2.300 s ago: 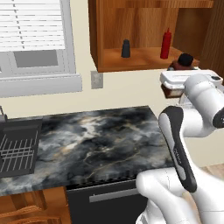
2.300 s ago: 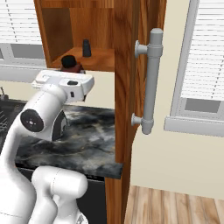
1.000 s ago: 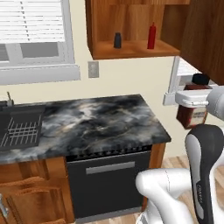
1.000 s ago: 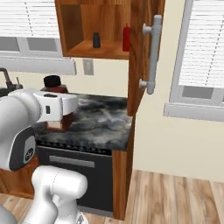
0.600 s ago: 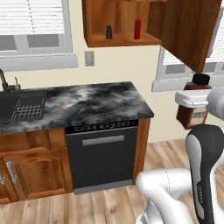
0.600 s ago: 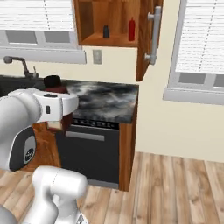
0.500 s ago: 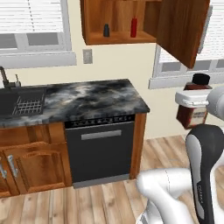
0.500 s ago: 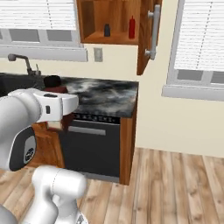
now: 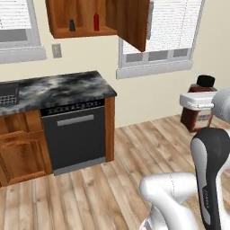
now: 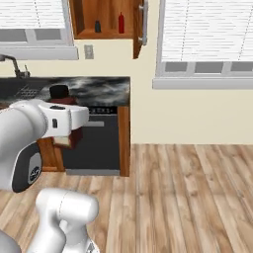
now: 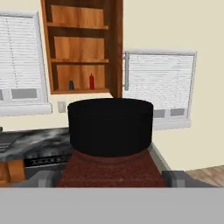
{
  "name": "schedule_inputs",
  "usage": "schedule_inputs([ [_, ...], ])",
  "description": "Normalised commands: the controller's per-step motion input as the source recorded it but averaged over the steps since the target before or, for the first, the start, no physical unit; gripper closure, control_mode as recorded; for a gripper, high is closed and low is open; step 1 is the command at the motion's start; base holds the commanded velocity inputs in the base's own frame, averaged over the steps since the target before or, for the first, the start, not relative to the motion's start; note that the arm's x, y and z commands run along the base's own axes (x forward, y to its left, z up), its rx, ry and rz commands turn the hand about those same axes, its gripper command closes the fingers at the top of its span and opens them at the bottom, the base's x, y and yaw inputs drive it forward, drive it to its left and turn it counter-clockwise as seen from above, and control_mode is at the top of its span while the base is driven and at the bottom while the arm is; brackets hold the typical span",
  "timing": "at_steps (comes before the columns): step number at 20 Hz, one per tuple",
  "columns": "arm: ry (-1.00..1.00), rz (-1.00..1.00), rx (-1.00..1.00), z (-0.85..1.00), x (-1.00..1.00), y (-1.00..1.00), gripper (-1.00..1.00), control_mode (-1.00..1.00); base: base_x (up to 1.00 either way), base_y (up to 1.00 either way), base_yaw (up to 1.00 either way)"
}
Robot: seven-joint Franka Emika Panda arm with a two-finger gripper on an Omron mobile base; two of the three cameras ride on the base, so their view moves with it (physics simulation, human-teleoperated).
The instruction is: Collect the paprika, ketchup, and shaker from the cabinet and place them next to the stove.
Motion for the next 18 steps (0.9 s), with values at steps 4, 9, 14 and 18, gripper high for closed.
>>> schedule_inputs([
  [4,0.0,0.0,0.0,0.0,0.0,0.0,1.0,1.0,-0.86,0.0,-0.47],
  [9,0.0,0.0,0.0,0.0,0.0,0.0,1.0,1.0,-0.82,0.0,-0.49],
  [14,0.0,0.0,0.0,0.0,0.0,0.0,1.0,1.0,-0.85,-0.01,-0.48],
  [18,0.0,0.0,0.0,0.0,0.0,0.0,1.0,1.0,-0.81,-0.14,-0.46],
])
